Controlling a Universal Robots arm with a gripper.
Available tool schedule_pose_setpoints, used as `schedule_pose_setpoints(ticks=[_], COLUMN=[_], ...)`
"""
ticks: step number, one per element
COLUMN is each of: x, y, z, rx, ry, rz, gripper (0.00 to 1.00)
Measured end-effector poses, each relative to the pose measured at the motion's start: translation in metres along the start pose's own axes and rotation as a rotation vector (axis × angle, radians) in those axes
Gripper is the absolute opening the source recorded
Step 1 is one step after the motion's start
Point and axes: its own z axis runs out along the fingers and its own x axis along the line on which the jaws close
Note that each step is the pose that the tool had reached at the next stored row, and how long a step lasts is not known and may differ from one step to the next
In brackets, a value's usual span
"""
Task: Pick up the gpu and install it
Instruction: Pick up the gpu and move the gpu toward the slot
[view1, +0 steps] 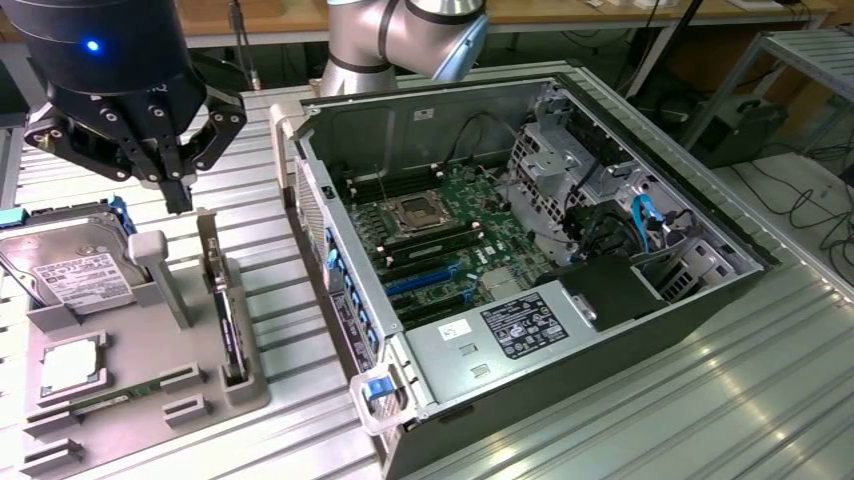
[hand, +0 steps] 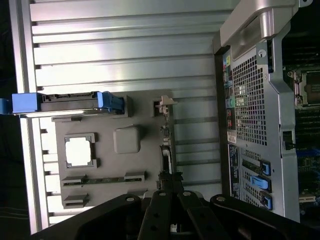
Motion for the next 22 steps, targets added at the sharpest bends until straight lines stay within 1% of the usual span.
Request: schedule_pose_setpoints(ticks=[5, 6, 7, 15, 16, 17, 18, 22], x=[0.0, 0.0, 0.0, 0.0, 0.0, 0.0002, 0.0002, 0.0002], y=[0.0, 0.0, 0.0, 0.0, 0.0, 0.0002, 0.0001, 0.0], z=[0.0, 0.0, 0.0, 0.0008, 0.0018, 0.0036, 0.0059, 0.0078], rx=[0.0, 0.0, 0.0, -0.0002, 0.0008, 0.0046, 0.0071, 0.0069], ry=[0.0, 0.0, 0.0, -0.0002, 0.0, -0.0001, -0.0002, 0.0006], rz=[0.0, 0.0, 0.0, -0.001, -0.002, -0.004, -0.009, -0.027], gripper=[0.11, 0.17, 0.17, 0.66, 0.66, 0.66, 0.66, 0.66])
